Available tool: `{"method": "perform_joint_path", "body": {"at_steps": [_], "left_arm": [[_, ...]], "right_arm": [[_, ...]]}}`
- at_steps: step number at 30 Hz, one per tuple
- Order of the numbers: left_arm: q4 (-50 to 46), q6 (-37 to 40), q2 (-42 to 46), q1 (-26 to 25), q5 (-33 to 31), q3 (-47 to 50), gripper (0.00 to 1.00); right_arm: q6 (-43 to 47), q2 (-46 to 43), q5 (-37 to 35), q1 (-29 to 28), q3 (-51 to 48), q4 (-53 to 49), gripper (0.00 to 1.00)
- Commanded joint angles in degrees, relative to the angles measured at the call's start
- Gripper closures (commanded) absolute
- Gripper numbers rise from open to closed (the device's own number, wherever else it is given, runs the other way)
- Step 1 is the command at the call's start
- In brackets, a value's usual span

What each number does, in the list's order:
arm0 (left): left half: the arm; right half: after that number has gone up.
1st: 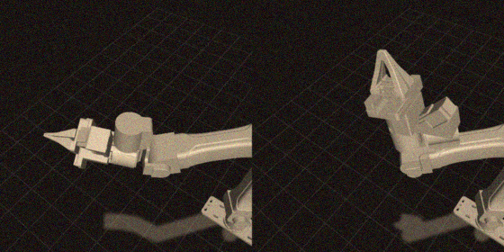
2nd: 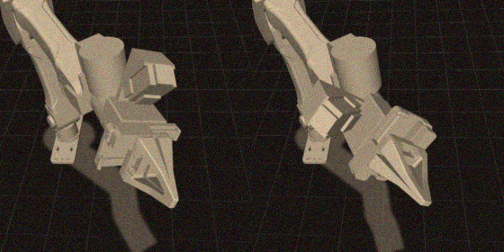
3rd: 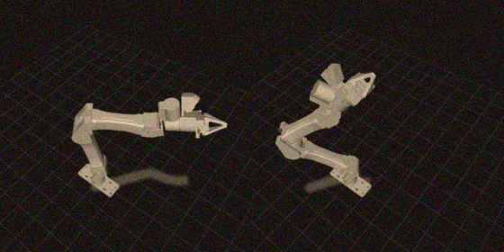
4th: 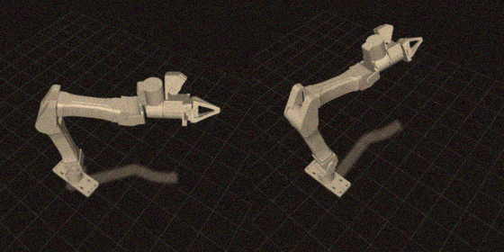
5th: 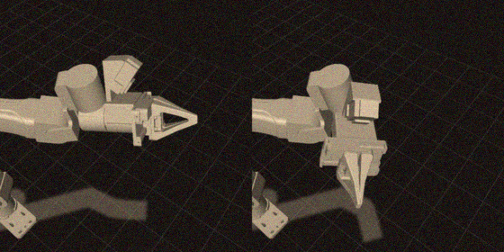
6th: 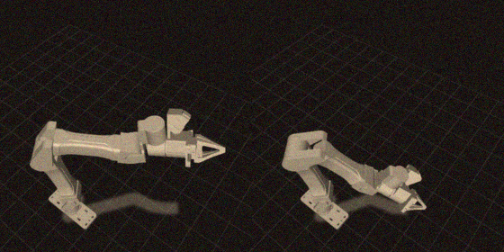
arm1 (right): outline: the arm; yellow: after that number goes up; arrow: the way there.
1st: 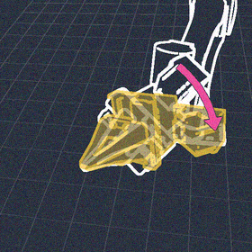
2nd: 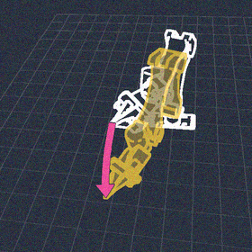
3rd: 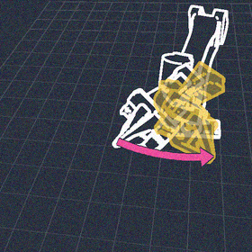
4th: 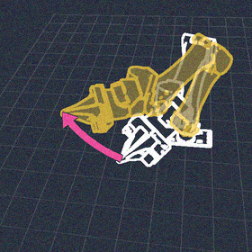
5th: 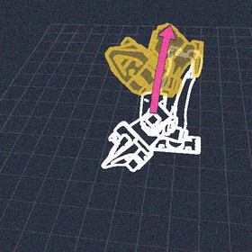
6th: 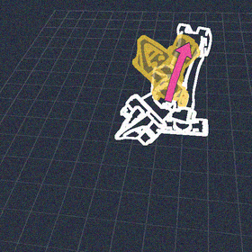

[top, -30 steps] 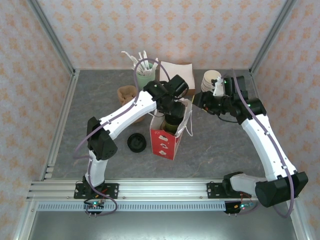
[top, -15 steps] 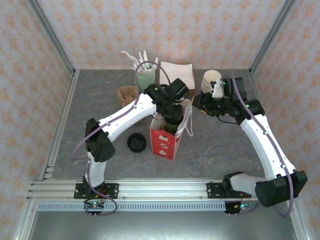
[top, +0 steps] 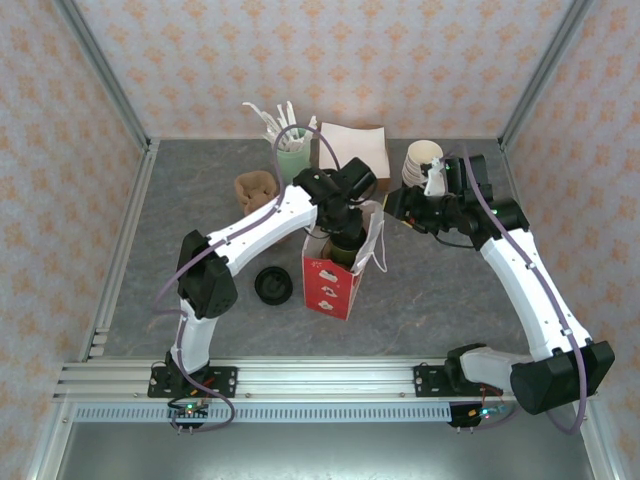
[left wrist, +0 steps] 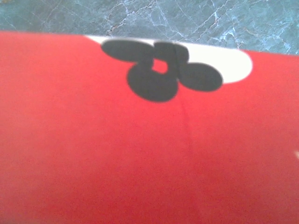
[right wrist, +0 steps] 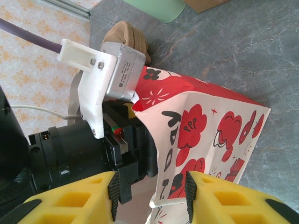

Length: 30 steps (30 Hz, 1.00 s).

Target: Pack the takeout coffee

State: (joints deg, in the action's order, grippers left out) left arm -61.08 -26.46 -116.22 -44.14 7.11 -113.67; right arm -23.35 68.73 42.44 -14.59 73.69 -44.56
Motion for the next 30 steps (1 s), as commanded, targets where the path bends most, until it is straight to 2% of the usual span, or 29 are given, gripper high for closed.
{"method": "perform_joint_path", "body": {"at_steps": [1, 20, 30], "left_arm": [[0.82, 0.63, -0.43, 0.37, 0.03, 2.46, 0.69], [3.52, 0.07, 3.01, -0.19, 1.16, 13.09, 0.71], [2.16, -1.43, 3.41, -0.29, -0.04, 13.86, 0.72]], "right_arm": [[-0.59, -0.11, 0.21, -0.08, -0.39, 0.61, 0.57], [-0.69, -0.36, 0.02, -0.13, -1.51, 0.26, 0.57], [-0.47, -0.60, -0.06, -0.15, -1.76, -0.17, 0.57]]}}
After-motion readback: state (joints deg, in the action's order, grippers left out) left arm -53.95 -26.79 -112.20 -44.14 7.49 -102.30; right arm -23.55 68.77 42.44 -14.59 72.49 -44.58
